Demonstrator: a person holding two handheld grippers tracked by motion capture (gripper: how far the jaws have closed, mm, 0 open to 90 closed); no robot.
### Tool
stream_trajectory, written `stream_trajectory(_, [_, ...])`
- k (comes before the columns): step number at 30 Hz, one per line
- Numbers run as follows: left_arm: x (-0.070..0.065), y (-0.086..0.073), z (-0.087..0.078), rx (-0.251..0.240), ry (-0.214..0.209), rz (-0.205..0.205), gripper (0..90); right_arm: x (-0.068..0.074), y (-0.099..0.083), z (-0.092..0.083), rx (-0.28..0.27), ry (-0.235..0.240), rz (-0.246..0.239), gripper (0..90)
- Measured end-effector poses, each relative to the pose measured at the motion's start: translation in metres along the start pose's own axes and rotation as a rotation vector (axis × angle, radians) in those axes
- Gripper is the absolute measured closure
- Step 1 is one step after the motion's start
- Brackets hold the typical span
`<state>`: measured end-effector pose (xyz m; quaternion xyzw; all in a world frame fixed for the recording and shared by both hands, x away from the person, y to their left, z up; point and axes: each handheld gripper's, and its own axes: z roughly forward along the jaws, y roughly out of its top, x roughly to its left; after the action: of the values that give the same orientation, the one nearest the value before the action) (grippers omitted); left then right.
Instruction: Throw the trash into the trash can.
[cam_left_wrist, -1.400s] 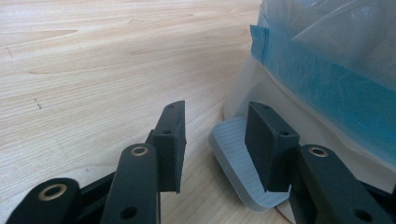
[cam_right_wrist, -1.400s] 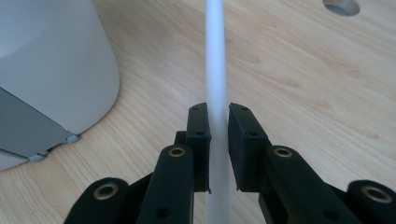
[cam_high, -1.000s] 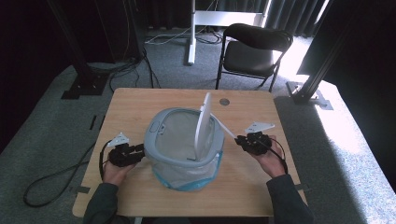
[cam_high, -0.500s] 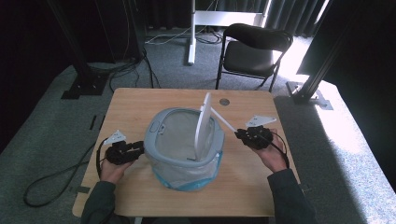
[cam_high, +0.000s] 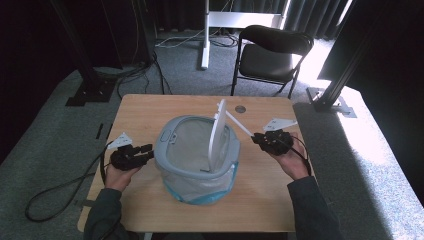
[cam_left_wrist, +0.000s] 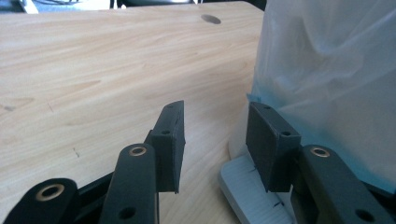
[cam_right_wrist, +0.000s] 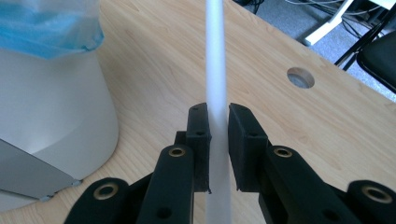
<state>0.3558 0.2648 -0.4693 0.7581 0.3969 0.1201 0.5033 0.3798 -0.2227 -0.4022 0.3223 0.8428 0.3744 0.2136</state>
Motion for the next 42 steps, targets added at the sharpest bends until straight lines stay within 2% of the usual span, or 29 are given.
stream_trajectory(19, [0.003, 0.026, -0.011, -0.021, 0.022, 0.052, 57.2, -0.007, 0.022, -0.011, -0.036, -0.002, -0.014, 78.9])
stream_trajectory(28, [0.003, 0.042, -0.019, -0.029, 0.034, 0.083, 57.2, -0.006, 0.032, -0.014, -0.045, 0.001, -0.031, 78.9])
stream_trajectory(31, [0.003, 0.051, -0.023, -0.034, 0.044, 0.102, 57.2, -0.007, 0.037, -0.014, -0.045, 0.000, -0.031, 78.9])
stream_trajectory(42, [0.001, 0.066, -0.026, -0.052, 0.038, 0.119, 56.8, -0.007, 0.047, -0.015, -0.049, 0.007, -0.047, 78.9])
